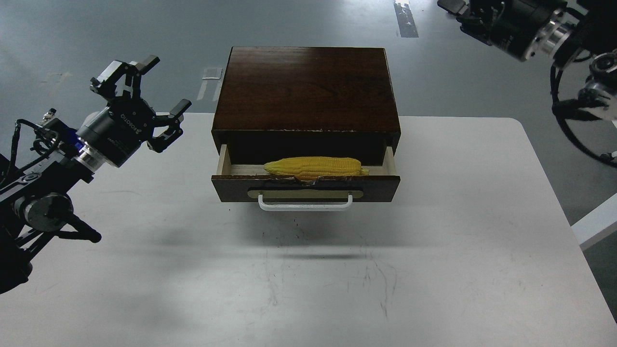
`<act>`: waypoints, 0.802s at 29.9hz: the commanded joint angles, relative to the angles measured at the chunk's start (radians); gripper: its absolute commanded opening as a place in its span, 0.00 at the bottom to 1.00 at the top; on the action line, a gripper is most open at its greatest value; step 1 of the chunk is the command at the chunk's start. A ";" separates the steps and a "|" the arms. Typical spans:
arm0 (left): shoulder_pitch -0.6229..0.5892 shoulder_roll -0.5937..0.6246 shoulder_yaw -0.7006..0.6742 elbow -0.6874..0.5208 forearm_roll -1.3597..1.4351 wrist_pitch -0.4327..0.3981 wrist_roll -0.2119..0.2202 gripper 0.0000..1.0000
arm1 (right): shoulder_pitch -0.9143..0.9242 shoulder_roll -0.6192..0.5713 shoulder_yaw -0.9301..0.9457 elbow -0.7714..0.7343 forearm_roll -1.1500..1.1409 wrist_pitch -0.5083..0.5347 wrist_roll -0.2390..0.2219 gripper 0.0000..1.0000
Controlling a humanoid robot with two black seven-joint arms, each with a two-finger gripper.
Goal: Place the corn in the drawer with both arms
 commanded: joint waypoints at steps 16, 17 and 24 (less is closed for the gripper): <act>0.005 -0.030 -0.008 0.001 -0.002 -0.001 -0.001 0.98 | -0.466 0.191 0.304 -0.169 0.265 0.037 0.000 1.00; 0.007 -0.030 -0.012 0.001 -0.002 -0.001 -0.001 0.98 | -0.467 0.202 0.309 -0.177 0.264 0.031 0.000 1.00; 0.011 -0.029 -0.015 0.008 -0.002 -0.001 -0.001 0.98 | -0.467 0.225 0.312 -0.176 0.253 0.029 0.000 1.00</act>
